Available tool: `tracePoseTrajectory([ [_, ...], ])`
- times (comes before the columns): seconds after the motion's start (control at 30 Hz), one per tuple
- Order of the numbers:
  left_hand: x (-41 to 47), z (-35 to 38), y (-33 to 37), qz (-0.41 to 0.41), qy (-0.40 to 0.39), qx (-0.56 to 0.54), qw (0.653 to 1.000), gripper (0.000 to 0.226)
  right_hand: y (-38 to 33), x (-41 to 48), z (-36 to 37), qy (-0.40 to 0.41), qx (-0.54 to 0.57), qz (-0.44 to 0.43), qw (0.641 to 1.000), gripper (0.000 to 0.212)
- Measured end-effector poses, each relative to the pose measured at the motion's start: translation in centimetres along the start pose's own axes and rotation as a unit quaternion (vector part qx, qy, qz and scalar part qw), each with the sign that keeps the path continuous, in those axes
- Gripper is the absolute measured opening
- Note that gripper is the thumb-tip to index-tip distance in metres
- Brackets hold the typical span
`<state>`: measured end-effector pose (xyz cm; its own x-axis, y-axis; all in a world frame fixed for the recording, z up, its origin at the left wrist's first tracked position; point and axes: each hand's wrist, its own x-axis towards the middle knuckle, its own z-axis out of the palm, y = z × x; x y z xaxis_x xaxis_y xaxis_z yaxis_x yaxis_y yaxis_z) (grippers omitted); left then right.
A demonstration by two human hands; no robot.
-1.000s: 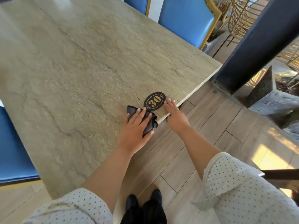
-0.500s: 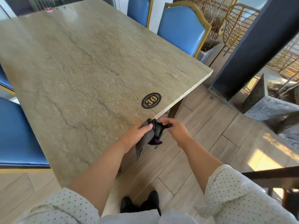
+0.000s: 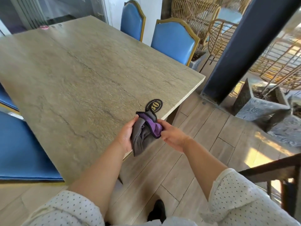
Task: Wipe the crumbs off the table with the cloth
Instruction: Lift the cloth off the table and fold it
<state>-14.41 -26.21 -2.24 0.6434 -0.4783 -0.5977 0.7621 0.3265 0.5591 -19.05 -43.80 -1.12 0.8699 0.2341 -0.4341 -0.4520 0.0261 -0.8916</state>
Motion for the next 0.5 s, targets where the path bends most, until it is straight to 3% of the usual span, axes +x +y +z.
tracePoseTrajectory([
  [0.13,-1.7,-2.5,1.6,0.001,-0.033,0.002,0.999,0.069,1.0,-0.3,3.0,0.014,0.011,0.005,1.0,0.068],
  [0.3,-4.8,-7.0,4.5,-0.027,-0.089,0.131,0.987,0.081,2.0,-0.9,8.7,0.086,0.132,-0.017,0.987,0.052],
  [0.5,-8.6,-10.3,6.7,-0.038,-0.139,0.264,0.954,0.031,2.4,0.1,15.2,0.289,0.217,0.009,0.933,0.027],
])
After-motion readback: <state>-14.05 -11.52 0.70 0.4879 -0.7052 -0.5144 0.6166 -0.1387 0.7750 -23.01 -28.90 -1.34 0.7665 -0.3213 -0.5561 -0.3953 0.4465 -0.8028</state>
